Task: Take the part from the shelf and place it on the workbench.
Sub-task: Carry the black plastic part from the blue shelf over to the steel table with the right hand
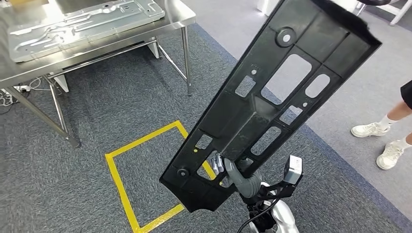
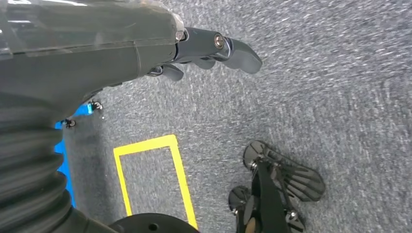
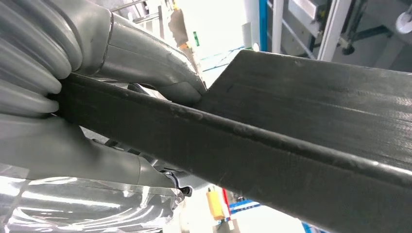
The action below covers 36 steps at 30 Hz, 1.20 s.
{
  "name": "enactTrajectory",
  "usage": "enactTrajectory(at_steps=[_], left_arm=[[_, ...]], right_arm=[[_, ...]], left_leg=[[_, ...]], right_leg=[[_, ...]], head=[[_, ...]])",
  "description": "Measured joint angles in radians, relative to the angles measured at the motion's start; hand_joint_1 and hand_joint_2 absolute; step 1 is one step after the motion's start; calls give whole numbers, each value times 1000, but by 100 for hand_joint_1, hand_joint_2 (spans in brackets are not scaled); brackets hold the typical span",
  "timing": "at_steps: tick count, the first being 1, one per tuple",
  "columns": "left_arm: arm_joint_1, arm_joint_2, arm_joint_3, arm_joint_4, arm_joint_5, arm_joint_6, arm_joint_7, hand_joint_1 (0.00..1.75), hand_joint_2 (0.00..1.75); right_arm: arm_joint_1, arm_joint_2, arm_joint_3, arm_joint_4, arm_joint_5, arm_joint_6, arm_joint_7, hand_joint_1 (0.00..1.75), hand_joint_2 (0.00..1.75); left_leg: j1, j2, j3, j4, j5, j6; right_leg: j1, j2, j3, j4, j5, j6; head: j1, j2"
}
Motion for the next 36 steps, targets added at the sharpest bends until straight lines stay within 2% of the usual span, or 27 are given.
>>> enactTrajectory(at_steps=[1,2,3,4,5,6,7,9,11,12,14,16,17,19,20,21,22,23,24,26,27,30,32,33,35,36], left_arm=[[0,1,0,0,0,0,-3,0,175],[-2,2,0,0,0,1,-6,0,175],[-4,2,0,0,-1,0,-9,0,175],[-7,2,0,0,-2,0,-11,0,175],[-8,2,-1,0,-3,0,-13,0,175],[-8,2,-1,0,-4,0,-14,0,175],[-7,2,-2,0,-5,-1,-14,0,175],[-5,4,-3,0,-6,-2,-13,0,175],[-5,6,-3,0,-9,-2,-11,0,175],[-5,6,-3,0,-9,-1,-11,0,175],[-4,6,-4,0,-9,-1,-10,0,175],[-4,6,-4,0,-9,-1,-8,0,175],[-6,6,-4,0,-9,0,-8,0,175],[-10,7,-5,0,-9,0,-7,0,175],[-11,7,-5,0,-9,0,-7,0,175],[-12,7,-5,0,-9,0,-6,0,175],[-12,7,-5,0,-10,0,-5,0,175],[-13,7,-5,0,-10,-1,-3,0,175],[-13,7,-5,0,-12,0,-1,0,175],[-13,5,-8,0,-26,2,7,0,175],[-13,4,-12,0,-37,5,12,0,175],[-8,4,-29,0,-66,9,23,0,175],[-7,6,-38,0,-74,9,25,0,175],[-6,6,-42,0,-77,8,25,0,175],[-3,6,-49,0,-80,6,25,0,175],[0,6,-52,0,-82,6,25,0,175]], right_arm=[[-5,2,-2,0,0,1,-2,175,175],[-8,3,-4,1,0,2,-4,175,175],[-10,4,-7,2,0,3,-5,175,175],[-10,4,-10,3,0,3,-7,175,175],[-8,4,-14,5,0,2,-8,175,175],[-7,4,-18,6,3,0,-10,175,175],[-5,4,-21,7,8,-3,-13,175,175],[-1,4,-26,6,22,-15,-17,175,175],[1,5,-30,6,32,-23,-18,175,175],[2,5,-31,6,34,-24,-18,175,175],[2,6,-32,5,35,-25,-19,175,175],[2,6,-33,4,35,-25,-19,175,175],[2,7,-34,4,35,-25,-19,175,175],[6,7,-38,4,35,-26,-19,175,175],[9,7,-41,4,35,-27,-19,175,175],[11,7,-43,5,35,-29,-19,175,175],[12,7,-45,6,35,-31,-19,175,175],[13,7,-47,6,35,-34,-19,175,175],[12,7,-48,7,36,-36,-19,175,175],[12,7,-48,7,38,-40,-19,175,175],[12,7,-48,7,39,-41,-20,175,175],[14,8,-49,6,39,-42,-25,175,175],[17,10,-49,5,38,-42,-30,175,175],[20,11,-49,5,37,-42,-32,175,175],[31,12,-49,4,36,-42,-36,175,175],[39,12,-49,4,37,-42,-37,175,175]], left_leg=[[-2,23,-11,22,-15,-4],[-4,55,-30,64,-39,-8],[-3,91,-59,125,-72,-11],[0,114,-92,194,-103,-15],[4,125,-118,247,-122,-19],[8,131,-130,273,-125,-23],[11,134,-119,255,-108,-27],[18,144,-50,126,-47,-31],[16,154,10,16,-14,-25],[13,156,21,-4,-14,-20],[9,152,22,-7,-15,-8],[10,148,25,-12,-12,5],[11,146,26,-15,-10,11],[10,141,27,-16,-11,19],[8,138,27,-16,-12,21],[6,133,28,-16,-13,22],[4,128,29,-15,-13,23],[3,123,31,-15,-15,23],[2,118,33,-15,-17,22],[-1,112,35,-14,-25,16],[-2,110,36,-14,-29,11],[0,111,43,-14,-38,-6],[0,121,28,32,-59,-14],[2,126,2,85,-79,-17],[6,129,-78,219,-123,-24],[8,130,-111,263,-126,-27]], right_leg=[[-3,-14,4,-6,2,-6],[-5,-28,7,-11,4,-11],[-3,-43,9,-13,2,-14],[-2,-58,10,-13,1,-16],[-1,-72,11,-13,-1,-16],[-1,-83,12,-13,-3,-15],[-2,-92,13,-12,-5,-12],[-4,-104,17,-9,-9,-5],[-1,-111,18,-4,-14,5],[0,-113,18,-3,-15,10],[0,-114,19,-4,-16,21],[-6,-97,11,18,-33,32],[-8,-82,-7,56,-56,35],[-9,-56,-69,181,-116,38],[-9,-52,-101,240,-136,39],[-9,-50,-122,274,-139,39],[-9,-49,-126,272,-123,36],[-8,-48,-111,232,-90,32],[-6,-45,-81,165,-51,25],[1,-40,-25,42,-9,13],[5,-39,-11,12,-7,8],[5,-41,2,-5,-14,-4],[0,-44,22,-17,-15,-14],[-1,-46,33,-20,-18,-17],[0,-51,52,-21,-33,-20],[1,-52,62,-21,-42,-19]], head=[[-2,0],[-3,0],[-5,0],[-6,0],[-6,0],[-6,0],[-6,0],[-6,0],[-6,0],[-5,0],[-4,0],[-4,0],[-4,0],[-4,0],[-4,0],[-4,0],[-4,0],[-4,0],[-4,0],[-4,0],[-4,0],[-4,0],[-6,0],[-7,0],[-7,0],[-7,0]])
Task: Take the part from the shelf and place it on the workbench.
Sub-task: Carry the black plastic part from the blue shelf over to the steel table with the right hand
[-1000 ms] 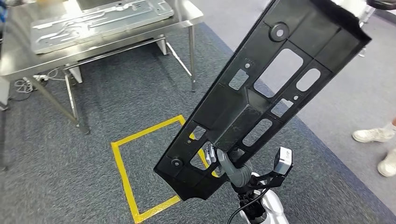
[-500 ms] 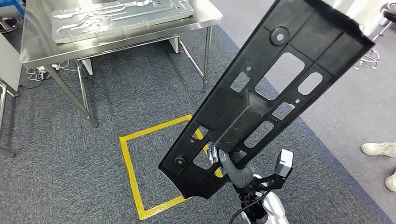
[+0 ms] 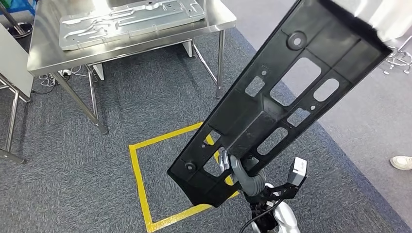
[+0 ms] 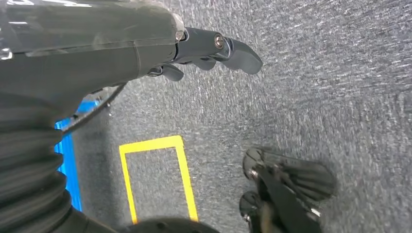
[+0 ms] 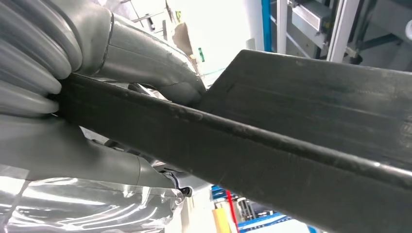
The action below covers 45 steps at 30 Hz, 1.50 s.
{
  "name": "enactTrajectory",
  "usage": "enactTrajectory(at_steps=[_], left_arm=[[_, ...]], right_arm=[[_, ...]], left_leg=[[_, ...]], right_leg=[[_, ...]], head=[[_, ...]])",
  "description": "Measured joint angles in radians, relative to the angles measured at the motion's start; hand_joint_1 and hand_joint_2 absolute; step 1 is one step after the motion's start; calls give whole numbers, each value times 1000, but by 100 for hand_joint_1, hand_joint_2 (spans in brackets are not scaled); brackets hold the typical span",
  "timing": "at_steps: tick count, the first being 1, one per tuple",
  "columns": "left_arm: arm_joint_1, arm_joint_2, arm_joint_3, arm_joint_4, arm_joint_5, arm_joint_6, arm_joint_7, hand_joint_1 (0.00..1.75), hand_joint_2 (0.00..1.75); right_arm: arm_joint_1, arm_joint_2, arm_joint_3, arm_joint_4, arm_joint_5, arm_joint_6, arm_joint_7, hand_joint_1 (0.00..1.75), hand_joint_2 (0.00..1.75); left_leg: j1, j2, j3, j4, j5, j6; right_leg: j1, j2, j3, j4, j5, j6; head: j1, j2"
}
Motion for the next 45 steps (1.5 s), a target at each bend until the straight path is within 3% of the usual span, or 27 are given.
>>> enactTrajectory(at_steps=[1,2,4,5,7,9,10,12,14,16,17,18,20,21,22,23,26,28,30,32,33,35,37,39,41,42,45], left_arm=[[3,0,-2,0,-1,0,0,0,175],[5,0,-3,0,-1,-1,0,0,175],[7,1,-5,0,-2,-2,-1,0,175],[7,1,-5,0,-2,-2,-2,0,175],[7,1,-7,0,-3,-4,-4,0,175],[7,4,-8,0,-3,-7,-5,0,175],[7,5,-8,0,-3,-7,-6,0,175],[7,6,-9,0,-3,-9,-8,0,175],[7,6,-10,0,-3,-9,-10,0,175],[8,6,-10,0,-4,-10,-12,0,175],[9,6,-11,0,-5,-12,-12,0,175],[9,6,-12,0,-5,-13,-13,0,175],[9,5,-13,0,-7,-16,-14,0,175],[8,5,-13,0,-7,-17,-15,0,175],[8,4,-13,0,-7,-17,-15,0,175],[7,4,-14,0,-8,-18,-15,0,175],[3,7,-16,0,-11,-18,-17,0,175],[0,9,-17,0,-11,-18,-18,0,175],[2,9,-19,0,-11,-18,-18,0,175],[7,9,-19,0,-12,-18,-17,0,175],[9,9,-20,0,-12,-18,-16,0,175],[10,9,-20,0,-12,-18,-13,0,175],[11,9,-21,0,-13,-17,-10,0,175],[10,9,-22,0,-14,-16,-9,0,175],[6,10,-24,0,-15,-17,-8,0,175],[4,10,-24,0,-16,-17,-8,0,175],[1,13,-26,0,-17,-18,-8,0,175]], right_arm=[[9,0,0,0,1,0,-2,175,175],[16,0,-1,0,2,0,-5,175,175],[27,0,-1,-2,6,0,-12,175,175],[31,0,-2,-4,8,0,-16,175,175],[41,0,-2,-12,14,1,-21,175,175],[50,1,-3,-21,17,1,-25,175,175],[53,1,-3,-25,18,1,-27,175,175],[57,2,-3,-32,19,1,-30,175,175],[65,2,-4,-36,24,2,-32,175,175],[74,2,-4,-40,29,2,-32,175,175],[78,2,-5,-43,31,2,-32,175,175],[79,2,-5,-47,32,2,-32,175,175],[80,2,-6,-55,33,2,-32,175,175],[81,2,-7,-58,33,2,-32,175,175],[81,2,-7,-61,34,3,-31,175,175],[82,2,-8,-64,34,3,-31,175,175],[82,4,-11,-75,34,3,-31,175,175],[82,6,-13,-78,34,3,-32,175,175],[83,7,-13,-78,34,3,-31,175,175],[85,7,-14,-78,34,3,-30,175,175],[85,7,-14,-79,34,3,-28,175,175],[85,8,-15,-81,34,4,-22,175,175],[84,9,-16,-84,34,6,-16,175,175],[83,11,-17,-88,34,7,-13,175,175],[79,12,-18,-92,34,6,-12,175,175],[77,13,-18,-93,34,6,-11,175,175],[75,13,-20,-95,34,6,-10,175,175]], left_leg=[[2,1,-17,9,17,-2],[4,3,-15,-23,55,-3],[5,8,26,-145,140,0],[2,11,49,-197,159,4],[-6,13,71,-235,148,17],[-9,9,83,-247,134,32],[-8,7,93,-253,128,40],[-6,4,118,-264,116,51],[-6,1,140,-267,99,57],[-8,-5,166,-267,79,57],[-9,-7,181,-267,67,56],[-9,-9,197,-267,56,54],[-10,-12,223,-268,33,49],[-10,-13,231,-270,24,44],[-10,-14,239,-271,19,38],[-11,-14,245,-270,19,32],[-11,-9,232,-223,32,17],[-8,-3,167,-113,18,9],[-4,0,87,-12,-42,1],[0,2,49,-10,-87,-4],[1,3,47,-47,-76,-5],[2,5,60,-162,30,-1],[-3,8,72,-232,123,9],[-7,8,84,-242,136,24],[-6,5,102,-251,132,39],[-6,4,111,-255,128,45],[-7,3,133,-258,107,54]], right_leg=[[0,-1,11,0,-10,1],[0,0,25,0,-20,4],[0,-1,53,-1,-45,11],[1,-1,64,0,-56,17],[1,-3,75,-2,-70,31],[-3,-3,71,20,-63,45],[-4,-2,57,53,-53,50],[-5,1,-12,163,-52,54],[-5,3,-108,274,-95,56],[-4,4,-177,309,-132,53],[-2,5,-190,286,-122,49],[0,5,-189,239,-87,44],[8,7,-170,121,27,33],[13,8,-161,80,67,28],[17,10,-157,57,91,23],[18,12,-154,50,92,19],[10,11,-119,26,87,6],[8,9,-93,16,74,0],[7,9,-70,14,55,-3],[7,11,-42,14,32,-1],[7,12,-25,14,20,0],[8,12,4,17,-5,7],[10,14,21,20,-29,18],[9,15,31,30,-39,32],[5,14,20,73,-33,43],[3,14,-4,116,-36,47],[1,13,-127,279,-101,55]], head=[[0,0],[0,0],[0,0],[0,0],[1,0],[1,0],[2,0],[3,0],[4,0],[4,0],[4,0],[4,0],[4,0],[4,0],[5,0],[5,0],[4,0],[2,0],[1,0],[1,0],[1,0],[1,0],[2,0],[2,0],[2,0],[2,0],[2,0]])
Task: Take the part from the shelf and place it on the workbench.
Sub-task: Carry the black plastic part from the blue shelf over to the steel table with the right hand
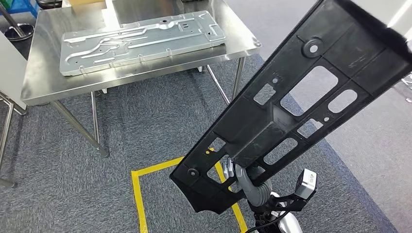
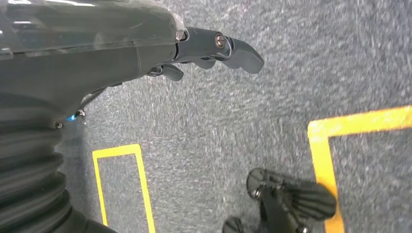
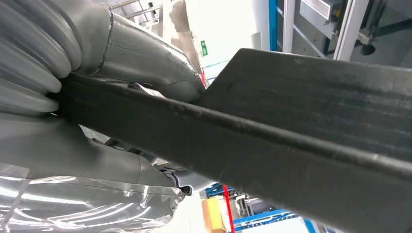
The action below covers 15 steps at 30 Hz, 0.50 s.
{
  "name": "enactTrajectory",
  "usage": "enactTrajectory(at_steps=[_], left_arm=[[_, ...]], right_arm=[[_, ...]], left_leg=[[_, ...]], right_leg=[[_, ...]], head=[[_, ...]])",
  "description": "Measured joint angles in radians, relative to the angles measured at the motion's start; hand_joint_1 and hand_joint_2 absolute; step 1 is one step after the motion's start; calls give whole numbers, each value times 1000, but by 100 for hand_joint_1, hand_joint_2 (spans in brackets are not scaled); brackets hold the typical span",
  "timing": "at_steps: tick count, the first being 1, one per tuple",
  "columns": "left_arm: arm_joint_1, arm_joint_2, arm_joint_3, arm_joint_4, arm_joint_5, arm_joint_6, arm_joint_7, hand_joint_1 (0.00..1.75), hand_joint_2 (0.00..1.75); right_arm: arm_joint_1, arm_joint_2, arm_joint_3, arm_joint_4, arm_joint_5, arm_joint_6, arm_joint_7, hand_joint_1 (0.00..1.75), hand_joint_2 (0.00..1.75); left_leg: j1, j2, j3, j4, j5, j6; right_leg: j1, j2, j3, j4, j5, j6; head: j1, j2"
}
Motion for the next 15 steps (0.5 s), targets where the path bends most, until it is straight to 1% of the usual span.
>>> enactTrajectory(at_steps=[1,2,3,4,5,6,7,8,9,10,11,12,13,14,15], left_arm=[[0,0,0,0,0,0,0,0,175],[0,1,0,0,0,0,1,0,175],[1,1,0,0,0,0,2,0,175],[1,0,-1,0,0,-1,3,0,175],[1,-1,-1,0,1,-1,4,0,175],[0,-2,-1,0,1,-2,5,0,175],[-1,-3,-1,0,1,-2,5,0,175],[-1,-4,-1,0,2,-2,5,0,175],[-2,-5,-1,0,2,-2,5,0,175],[-3,-5,-1,0,2,-1,5,0,175],[-3,-4,-1,0,2,-1,5,0,175],[-4,-4,-1,0,3,-1,5,0,175],[-5,-4,-1,0,3,-1,5,0,175],[-5,-4,-1,0,3,-1,5,0,175],[-4,-4,-1,0,3,-1,5,0,175]], right_arm=[[0,0,-1,0,0,0,1,175,175],[0,0,-1,0,0,-1,2,175,175],[0,0,-2,0,0,-1,3,175,175],[0,0,-2,0,0,-1,4,175,175],[0,0,-2,0,0,-1,4,175,175],[0,0,-2,0,0,-1,5,175,175],[0,0,-3,0,0,-2,6,175,175],[0,0,-3,-1,0,-2,6,175,175],[-1,0,-4,-2,0,-2,7,175,175],[-1,1,-4,-4,0,-2,8,175,175],[-2,2,-5,-4,0,-2,8,175,175],[-3,2,-5,-5,0,-2,8,175,175],[-5,3,-5,-5,0,-2,8,175,175],[-6,3,-5,-5,0,-1,8,175,175],[-7,3,-5,-5,0,-1,8,175,175]], left_leg=[[0,-1,9,0,-9,0],[-1,-2,21,0,-19,0],[-1,-3,35,0,-30,-2],[-1,-5,49,0,-41,-4],[-1,-5,62,0,-52,-7],[-1,-7,72,-2,-61,-11],[-1,-9,77,-6,-68,-16],[-2,-9,82,-6,-71,-22],[-2,-10,87,-8,-70,-30],[-2,-9,90,-4,-71,-35],[-2,-7,91,14,-70,-38],[-2,-5,79,44,-75,-42],[-1,-3,55,89,-87,-44],[0,-1,23,143,-104,-49],[1,-1,-16,196,-128,-53]], right_leg=[[-1,0,-33,26,-22,1],[-1,0,-51,23,-28,1],[-1,0,-55,-8,-10,-1],[0,0,-47,-62,32,-6],[3,-1,-37,-124,93,-13],[6,-1,-28,-175,139,-19],[10,-1,-23,-208,173,-24],[13,0,-20,-227,188,-29],[14,1,-14,-233,182,-35],[12,2,-3,-241,182,-40],[10,3,11,-249,178,-46],[8,2,27,-254,172,-51],[7,1,42,-258,165,-54],[8,0,54,-259,155,-58],[10,0,65,-259,146,-60]], head=[[0,0],[0,0],[0,0],[0,0],[1,0],[1,0],[1,0],[1,0],[1,0],[1,0],[1,0],[0,0],[0,0],[0,0],[-1,0]])
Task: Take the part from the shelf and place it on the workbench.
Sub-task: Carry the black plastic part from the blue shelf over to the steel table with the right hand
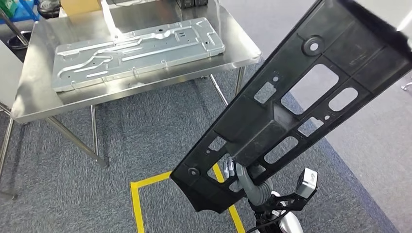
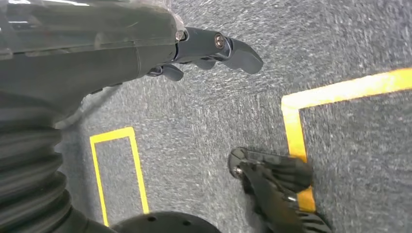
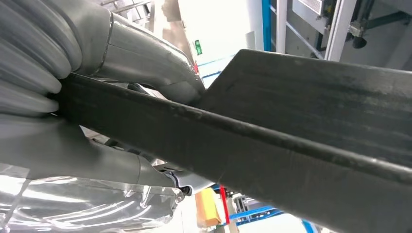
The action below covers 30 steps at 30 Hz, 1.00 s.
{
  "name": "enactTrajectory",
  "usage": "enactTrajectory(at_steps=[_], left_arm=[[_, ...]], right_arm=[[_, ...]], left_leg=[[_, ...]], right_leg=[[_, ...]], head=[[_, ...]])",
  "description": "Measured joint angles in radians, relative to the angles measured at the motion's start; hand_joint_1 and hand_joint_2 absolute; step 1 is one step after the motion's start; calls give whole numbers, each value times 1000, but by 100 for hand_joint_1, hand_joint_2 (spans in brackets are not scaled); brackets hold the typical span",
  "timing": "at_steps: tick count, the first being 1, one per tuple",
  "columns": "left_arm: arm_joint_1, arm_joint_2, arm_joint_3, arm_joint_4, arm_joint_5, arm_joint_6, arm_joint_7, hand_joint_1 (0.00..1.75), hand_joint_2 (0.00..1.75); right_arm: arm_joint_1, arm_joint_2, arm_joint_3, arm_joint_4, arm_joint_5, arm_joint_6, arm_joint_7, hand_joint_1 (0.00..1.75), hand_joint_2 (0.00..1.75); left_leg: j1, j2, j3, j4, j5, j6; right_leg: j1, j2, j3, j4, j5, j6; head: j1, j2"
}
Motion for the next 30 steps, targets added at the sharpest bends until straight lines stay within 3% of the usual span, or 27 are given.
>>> enactTrajectory(at_steps=[2,3,4,6,7,8,11,13,15,17,18,19,21,23,27,28,30], left_arm=[[4,0,0,0,0,0,0,0,175],[5,0,0,0,0,0,0,0,175],[6,0,0,0,-1,1,1,0,175],[6,0,0,0,-1,2,2,0,175],[5,1,0,0,-1,3,2,0,175],[4,1,0,0,-1,4,3,0,175],[2,3,0,0,-2,6,3,0,175],[1,3,0,0,-2,6,3,0,175],[0,3,0,0,-2,6,3,0,175],[1,3,0,0,-2,6,3,0,175],[2,3,0,0,-1,6,3,0,175],[2,3,0,0,-1,6,3,0,175],[2,1,0,0,0,5,3,0,175],[0,1,0,0,0,6,3,0,175],[-1,1,0,0,0,6,3,0,175],[-2,2,0,0,0,6,3,0,175],[-4,1,0,0,0,6,3,0,175]], right_arm=[[0,0,0,1,0,0,0,175,175],[0,0,-1,2,0,0,0,175,175],[-1,0,-1,3,-1,1,0,175,175],[-6,-1,-2,7,-1,1,0,175,175],[-10,-1,-2,9,-1,1,-1,175,175],[-15,-1,-2,11,-2,1,-2,175,175],[-28,-1,-2,14,-3,1,-4,175,175],[-36,-2,-2,16,-4,1,-5,175,175],[-41,-2,-2,19,-4,1,-5,175,175],[-42,-3,-2,23,-4,1,-6,175,175],[-43,-4,-2,25,-4,1,-6,175,175],[-44,-4,-2,27,-4,1,-6,175,175],[-47,-4,-2,28,-4,0,-6,175,175],[-50,-4,-2,30,-5,-1,-5,175,175],[-54,-4,-2,33,-6,-2,-5,175,175],[-55,-3,-2,33,-6,-2,-5,175,175],[-57,-3,-2,33,-7,-2,-5,175,175]], left_leg=[[1,1,-57,49,-32,-3],[2,1,-68,30,-22,-1],[2,1,-63,-19,14,2],[-2,2,-42,-136,118,11],[-6,3,-32,-171,152,15],[-11,3,-28,-188,169,20],[-13,2,-3,-208,162,38],[-8,2,22,-222,158,47],[-5,2,38,-228,146,49],[-3,0,56,-228,129,47],[-1,-1,69,-228,119,45],[1,-2,83,-228,109,42],[3,-2,108,-226,86,32],[1,-3,121,-227,67,18],[2,1,136,-195,57,-7],[4,2,121,-157,42,-10],[6,3,50,-39,-8,-15]], right_leg=[[2,2,23,0,-20,-1],[2,3,38,0,-32,0],[3,4,55,0,-44,1],[4,4,84,0,-68,7],[4,5,92,-1,-77,12],[2,6,98,0,-82,18],[-2,5,96,32,-76,36],[-4,3,46,119,-77,45],[-8,3,-39,233,-116,53],[-13,2,-104,282,-158,60],[-16,2,-117,267,-155,62],[-18,1,-116,224,-126,63],[-19,-2,-94,102,-19,62],[-16,-5,-81,28,45,51],[-15,1,-51,11,39,15],[-14,1,-39,10,34,8],[-9,0,-23,9,21,0]], head=[[0,0],[0,0],[0,0],[1,0],[2,0],[2,0],[3,0],[4,0],[5,0],[5,0],[5,0],[5,0],[6,0],[6,0],[5,0],[4,0],[3,0]])
